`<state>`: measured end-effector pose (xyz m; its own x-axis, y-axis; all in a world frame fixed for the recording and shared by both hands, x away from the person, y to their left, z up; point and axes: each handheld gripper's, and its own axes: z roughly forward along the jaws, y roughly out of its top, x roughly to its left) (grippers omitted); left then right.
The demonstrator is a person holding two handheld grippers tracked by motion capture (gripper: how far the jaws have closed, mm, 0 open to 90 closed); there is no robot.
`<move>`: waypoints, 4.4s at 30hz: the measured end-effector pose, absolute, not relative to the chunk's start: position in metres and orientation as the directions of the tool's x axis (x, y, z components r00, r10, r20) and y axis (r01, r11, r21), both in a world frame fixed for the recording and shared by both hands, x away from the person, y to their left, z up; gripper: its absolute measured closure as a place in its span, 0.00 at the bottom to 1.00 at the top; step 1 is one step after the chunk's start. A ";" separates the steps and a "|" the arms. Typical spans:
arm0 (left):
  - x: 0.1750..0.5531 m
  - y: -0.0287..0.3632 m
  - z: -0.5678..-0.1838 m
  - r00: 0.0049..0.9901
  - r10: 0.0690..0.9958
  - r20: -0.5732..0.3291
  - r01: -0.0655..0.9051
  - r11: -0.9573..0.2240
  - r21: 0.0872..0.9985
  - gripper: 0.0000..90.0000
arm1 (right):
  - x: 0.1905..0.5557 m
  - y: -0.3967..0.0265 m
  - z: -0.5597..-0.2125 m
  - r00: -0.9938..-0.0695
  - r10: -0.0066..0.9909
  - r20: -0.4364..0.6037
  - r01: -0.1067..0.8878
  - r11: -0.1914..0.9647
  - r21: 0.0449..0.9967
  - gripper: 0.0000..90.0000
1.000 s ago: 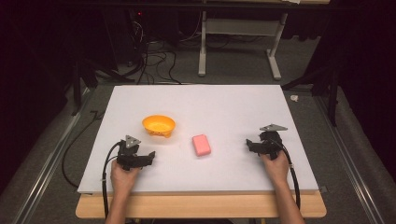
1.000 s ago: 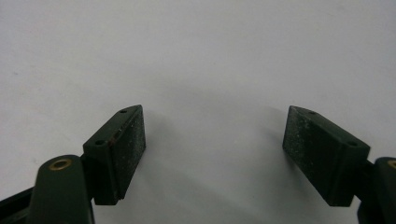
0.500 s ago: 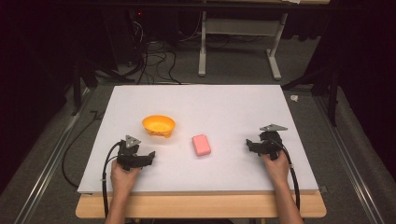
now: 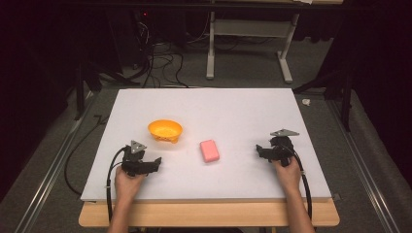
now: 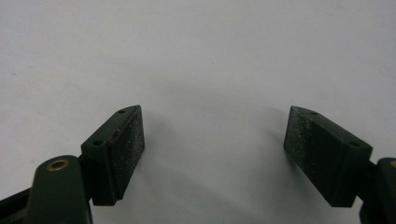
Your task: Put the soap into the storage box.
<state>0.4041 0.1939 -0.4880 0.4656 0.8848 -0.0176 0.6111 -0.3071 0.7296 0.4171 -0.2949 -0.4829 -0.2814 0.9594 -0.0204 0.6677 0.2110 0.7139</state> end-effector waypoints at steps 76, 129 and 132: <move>0.390 0.097 -0.430 0.737 0.676 -0.003 0.411 -0.445 0.795 0.17 | 0.417 -0.295 -0.483 -0.284 0.958 -0.025 0.666 0.216 0.714 0.23; 0.451 0.018 -0.471 0.845 0.533 -0.029 0.399 -0.594 0.699 0.03 | 0.417 -0.296 -0.483 -0.285 0.958 -0.023 0.666 0.215 0.714 0.22; 0.450 0.016 -0.474 0.842 0.540 -0.013 0.400 -0.607 0.687 0.05 | 0.417 -0.296 -0.483 -0.284 0.959 -0.023 0.668 0.215 0.712 0.22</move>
